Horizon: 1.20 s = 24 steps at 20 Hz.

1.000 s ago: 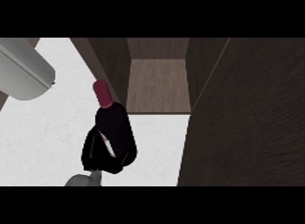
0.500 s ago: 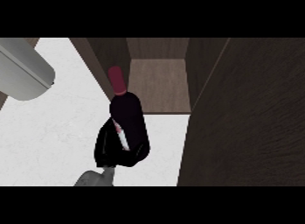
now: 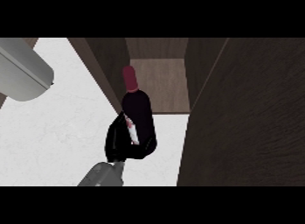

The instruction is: Pick up the wine, place it into the cabinet and close the cabinet

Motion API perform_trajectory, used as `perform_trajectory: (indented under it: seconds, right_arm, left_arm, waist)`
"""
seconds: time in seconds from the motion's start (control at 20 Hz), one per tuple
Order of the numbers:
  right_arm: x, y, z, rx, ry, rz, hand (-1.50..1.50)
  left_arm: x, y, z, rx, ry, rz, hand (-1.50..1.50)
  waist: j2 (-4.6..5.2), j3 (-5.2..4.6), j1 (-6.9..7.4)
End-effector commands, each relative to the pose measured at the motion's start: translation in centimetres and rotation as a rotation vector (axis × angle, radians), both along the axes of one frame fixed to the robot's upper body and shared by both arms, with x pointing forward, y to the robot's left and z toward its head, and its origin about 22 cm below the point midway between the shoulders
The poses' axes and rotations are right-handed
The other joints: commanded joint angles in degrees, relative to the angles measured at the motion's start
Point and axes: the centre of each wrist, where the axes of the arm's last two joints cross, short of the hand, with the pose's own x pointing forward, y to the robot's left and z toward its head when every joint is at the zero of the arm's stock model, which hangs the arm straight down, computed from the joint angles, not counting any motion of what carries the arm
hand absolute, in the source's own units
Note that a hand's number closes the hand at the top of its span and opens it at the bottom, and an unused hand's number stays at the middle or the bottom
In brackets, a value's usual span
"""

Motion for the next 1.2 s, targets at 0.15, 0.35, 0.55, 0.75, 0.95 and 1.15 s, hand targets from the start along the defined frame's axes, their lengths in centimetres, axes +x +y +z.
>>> perform_trajectory:
  seconds: [0.15, 0.35, 0.55, 0.75, 0.95, 1.15]
  right_arm:
    - [-0.2, -0.5, 1.3, 0.023, -0.010, 0.040, -1.50]
    - [1.2, -0.8, -0.1, 0.028, -0.003, 0.035, -1.50]
    - [0.6, 0.8, -0.3, 0.025, 0.005, 0.038, -1.50]
    - [0.4, -1.4, -0.2, 0.038, -0.005, 0.022, -1.50]
    - [1.2, -1.6, -0.8, 0.039, -0.006, 0.024, -1.50]
    - [1.3, 0.4, -1.1, 0.006, -0.002, 0.022, -1.50]
  left_arm:
    - [1.5, -2.3, 0.9, 0.021, -0.030, -0.015, 1.50]
    - [4.6, -1.4, 0.5, 0.036, -0.059, 0.036, 1.50]
    - [5.2, -2.0, 1.9, 0.013, -0.050, 0.028, 1.50]
    - [6.7, -2.4, 2.7, 0.029, -0.007, 0.034, 1.50]
    - [9.0, -2.3, 4.0, -0.001, -0.031, 0.074, 1.50]
    - [11.3, -0.2, 5.0, 0.021, -0.032, 0.077, 1.50]
  waist:
    - [0.00, 0.00, -0.07]
    - [0.22, -0.02, -0.67]
    - [0.04, -0.01, -0.16]
    - [0.08, 0.00, -0.48]
    - [0.23, 0.00, -0.88]
    - [0.13, 0.00, -0.11]
